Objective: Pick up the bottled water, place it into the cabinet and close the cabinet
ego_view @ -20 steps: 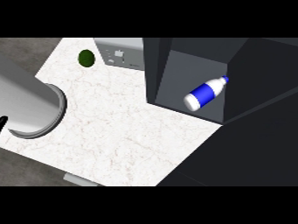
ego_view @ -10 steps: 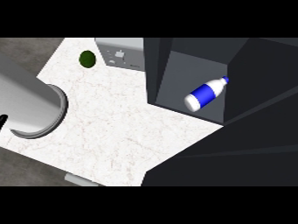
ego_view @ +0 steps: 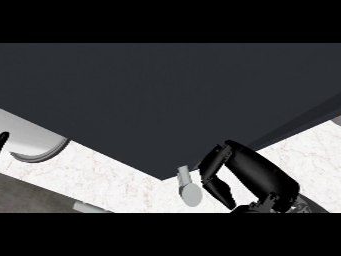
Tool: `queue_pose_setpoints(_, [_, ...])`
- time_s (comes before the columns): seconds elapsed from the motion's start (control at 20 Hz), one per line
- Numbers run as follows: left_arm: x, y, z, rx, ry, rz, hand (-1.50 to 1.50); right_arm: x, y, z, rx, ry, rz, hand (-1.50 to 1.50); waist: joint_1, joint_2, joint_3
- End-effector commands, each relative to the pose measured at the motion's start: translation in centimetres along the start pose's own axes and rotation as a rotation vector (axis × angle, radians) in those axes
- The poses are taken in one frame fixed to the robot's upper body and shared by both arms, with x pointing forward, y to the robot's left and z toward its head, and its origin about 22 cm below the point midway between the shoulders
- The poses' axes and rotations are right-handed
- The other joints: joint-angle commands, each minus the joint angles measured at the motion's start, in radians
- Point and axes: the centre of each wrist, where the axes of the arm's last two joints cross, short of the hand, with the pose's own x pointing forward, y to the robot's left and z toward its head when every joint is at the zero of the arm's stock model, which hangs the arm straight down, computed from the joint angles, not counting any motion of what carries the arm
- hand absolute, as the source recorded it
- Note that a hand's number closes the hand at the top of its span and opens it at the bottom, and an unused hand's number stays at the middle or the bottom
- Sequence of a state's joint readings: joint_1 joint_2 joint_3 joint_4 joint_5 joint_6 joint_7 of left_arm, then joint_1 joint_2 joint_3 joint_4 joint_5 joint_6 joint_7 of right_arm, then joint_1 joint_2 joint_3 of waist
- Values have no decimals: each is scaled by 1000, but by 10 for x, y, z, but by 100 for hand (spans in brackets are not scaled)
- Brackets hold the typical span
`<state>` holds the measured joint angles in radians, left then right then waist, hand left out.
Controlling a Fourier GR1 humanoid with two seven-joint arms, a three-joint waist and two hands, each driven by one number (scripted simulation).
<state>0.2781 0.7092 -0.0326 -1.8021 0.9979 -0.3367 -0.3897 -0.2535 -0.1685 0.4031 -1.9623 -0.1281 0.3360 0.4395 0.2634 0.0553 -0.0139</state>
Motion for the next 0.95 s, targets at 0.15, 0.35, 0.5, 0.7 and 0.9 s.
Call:
queue_pose_setpoints(0.15, [-3, 4, 5, 27, 7, 7, -150, 17, -26, -73, -251, 38, -85, 150, -36, -10, 6])
queue_pose_setpoints(0.35, [-1, 8, 7, 33, -5, 3, -150, 32, -50, -106, -354, 50, -95, 150, -39, -11, 8])
queue_pose_setpoints(0.5, [-4, 6, 10, 29, -9, 11, -150, 36, -66, -124, -444, 58, -153, 150, -39, -10, 9])
queue_pose_setpoints(0.7, [1, 15, 9, 48, -24, 1, -150, 36, -70, -135, -489, 68, -237, -150, -54, -9, 10])
queue_pose_setpoints(0.9, [-3, 16, 18, 68, -5, 18, -150, 35, -68, -147, -494, 84, -253, -150, -62, -10, 10])
